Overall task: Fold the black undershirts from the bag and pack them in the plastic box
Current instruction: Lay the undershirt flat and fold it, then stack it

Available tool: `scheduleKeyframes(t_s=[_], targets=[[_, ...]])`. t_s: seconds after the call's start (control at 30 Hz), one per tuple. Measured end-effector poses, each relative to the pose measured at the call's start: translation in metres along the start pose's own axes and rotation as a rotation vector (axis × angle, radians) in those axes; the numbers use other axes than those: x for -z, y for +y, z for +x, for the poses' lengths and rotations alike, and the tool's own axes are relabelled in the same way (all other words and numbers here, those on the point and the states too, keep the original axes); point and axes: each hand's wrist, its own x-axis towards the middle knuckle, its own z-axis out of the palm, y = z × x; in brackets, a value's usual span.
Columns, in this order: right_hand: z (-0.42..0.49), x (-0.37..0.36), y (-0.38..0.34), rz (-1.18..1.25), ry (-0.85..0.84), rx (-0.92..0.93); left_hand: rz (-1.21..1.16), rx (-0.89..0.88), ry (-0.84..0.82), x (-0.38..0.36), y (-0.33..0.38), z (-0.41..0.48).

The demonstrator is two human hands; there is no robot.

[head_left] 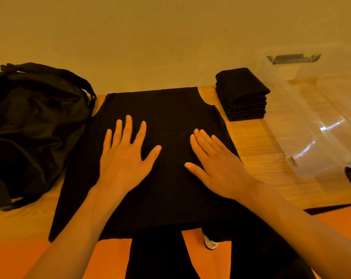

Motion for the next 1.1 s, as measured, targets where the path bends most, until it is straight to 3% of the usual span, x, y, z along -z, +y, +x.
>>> scheduleKeyframes(t_s=[0.1, 0.47, 0.57, 0.63, 0.7, 0.8, 0.9, 1.1], targets=[[0.001, 0.003, 0.024, -0.007, -0.017, -0.052, -0.01, 0.017, -0.12, -0.009, 0.0, -0.002], [-0.015, 0.005, 0.059, 0.002, -0.042, -0.204, -0.015, 0.05, -0.127, -0.011, -0.004, -0.004], [-0.014, 0.011, 0.048, -0.061, 0.146, -0.188, -0.028, 0.061, -0.107, -0.009, -0.001, -0.002], [-0.002, 0.016, 0.035, -0.099, 0.212, -0.1, -0.006, 0.022, -0.011, -0.006, 0.008, 0.001], [0.021, 0.016, 0.022, -0.086, 0.14, -0.04, -0.013, -0.036, 0.049, -0.002, 0.024, 0.008], [0.055, 0.012, 0.024, -0.086, -0.001, -0.113, -0.006, -0.073, -0.065, -0.003, 0.041, 0.022], [0.063, 0.008, 0.043, -0.05, 0.01, -0.222, -0.009, -0.037, -0.149, -0.012, 0.037, 0.026], [0.064, 0.005, 0.046, -0.003, 0.016, -0.255, -0.063, -0.011, -0.068, -0.008, 0.035, 0.021]])
